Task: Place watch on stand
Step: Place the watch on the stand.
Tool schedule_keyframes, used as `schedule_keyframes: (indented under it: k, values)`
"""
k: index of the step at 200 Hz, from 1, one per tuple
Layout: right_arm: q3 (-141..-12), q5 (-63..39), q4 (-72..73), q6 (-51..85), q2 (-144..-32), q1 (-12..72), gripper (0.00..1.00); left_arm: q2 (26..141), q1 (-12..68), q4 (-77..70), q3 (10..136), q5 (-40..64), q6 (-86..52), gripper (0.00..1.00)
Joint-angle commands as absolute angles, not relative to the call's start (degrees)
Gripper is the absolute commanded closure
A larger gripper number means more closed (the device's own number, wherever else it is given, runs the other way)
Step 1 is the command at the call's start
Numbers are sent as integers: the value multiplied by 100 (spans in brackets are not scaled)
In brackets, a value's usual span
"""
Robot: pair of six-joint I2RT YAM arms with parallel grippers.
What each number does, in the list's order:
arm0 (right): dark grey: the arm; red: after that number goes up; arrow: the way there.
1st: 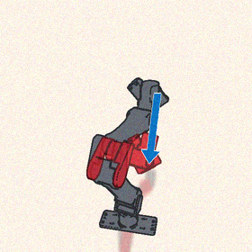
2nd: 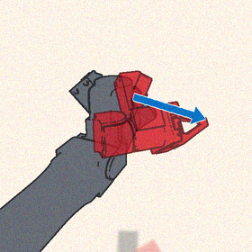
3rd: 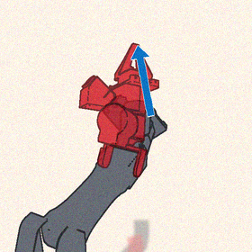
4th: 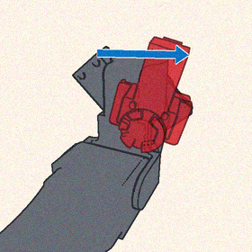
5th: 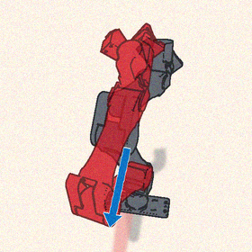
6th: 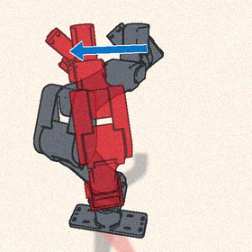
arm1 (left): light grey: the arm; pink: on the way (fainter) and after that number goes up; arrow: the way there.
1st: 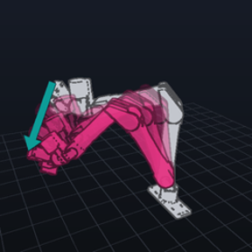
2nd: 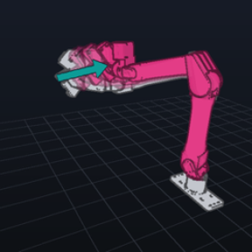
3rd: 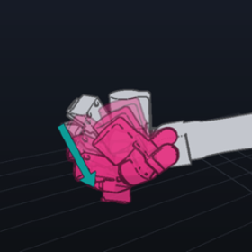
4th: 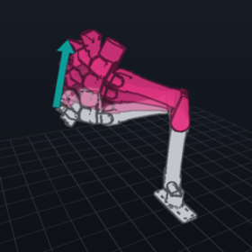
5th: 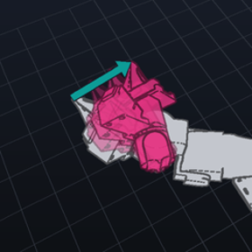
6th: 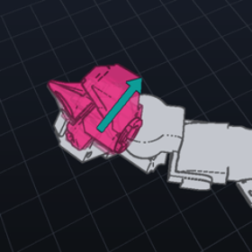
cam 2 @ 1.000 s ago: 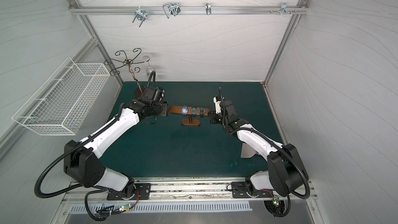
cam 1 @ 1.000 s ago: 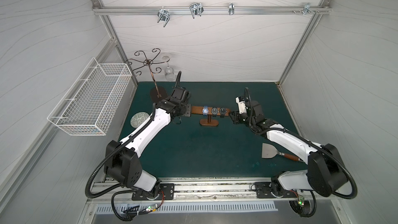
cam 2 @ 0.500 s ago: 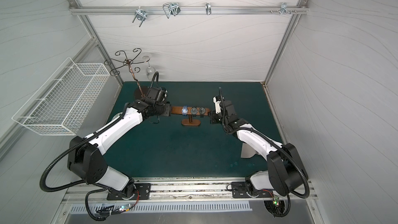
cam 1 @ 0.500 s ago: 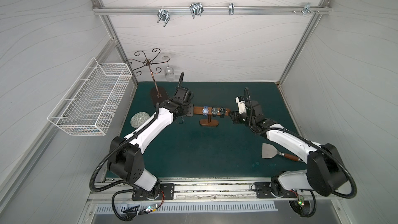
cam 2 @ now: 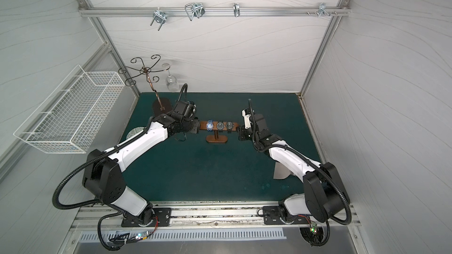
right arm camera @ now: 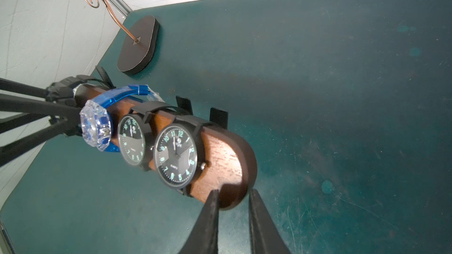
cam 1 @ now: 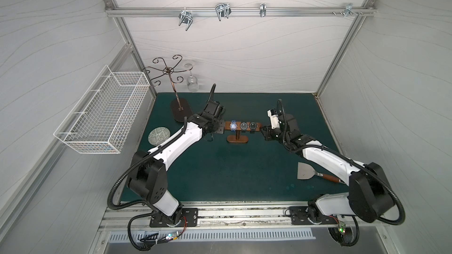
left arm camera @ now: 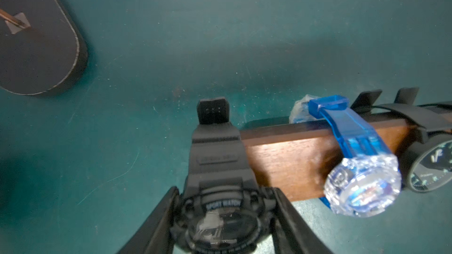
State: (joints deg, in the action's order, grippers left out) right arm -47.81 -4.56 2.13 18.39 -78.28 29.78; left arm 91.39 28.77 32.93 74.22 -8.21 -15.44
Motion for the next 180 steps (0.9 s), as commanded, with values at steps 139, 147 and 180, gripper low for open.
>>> schedule_keyframes:
  k: [139,147,180]
  values:
    - [-4904,-396,149,1679,-7802,3067,76,9457,3261,3175,8077,-958,-1739,73]
    - [-4896,-397,149,1672,-7796,3067,76,9466,3262,3164,8073,-951,-1748,73]
    - [-4896,-401,145,1670,-7773,3073,76,9492,3287,3167,8111,-981,-1767,73]
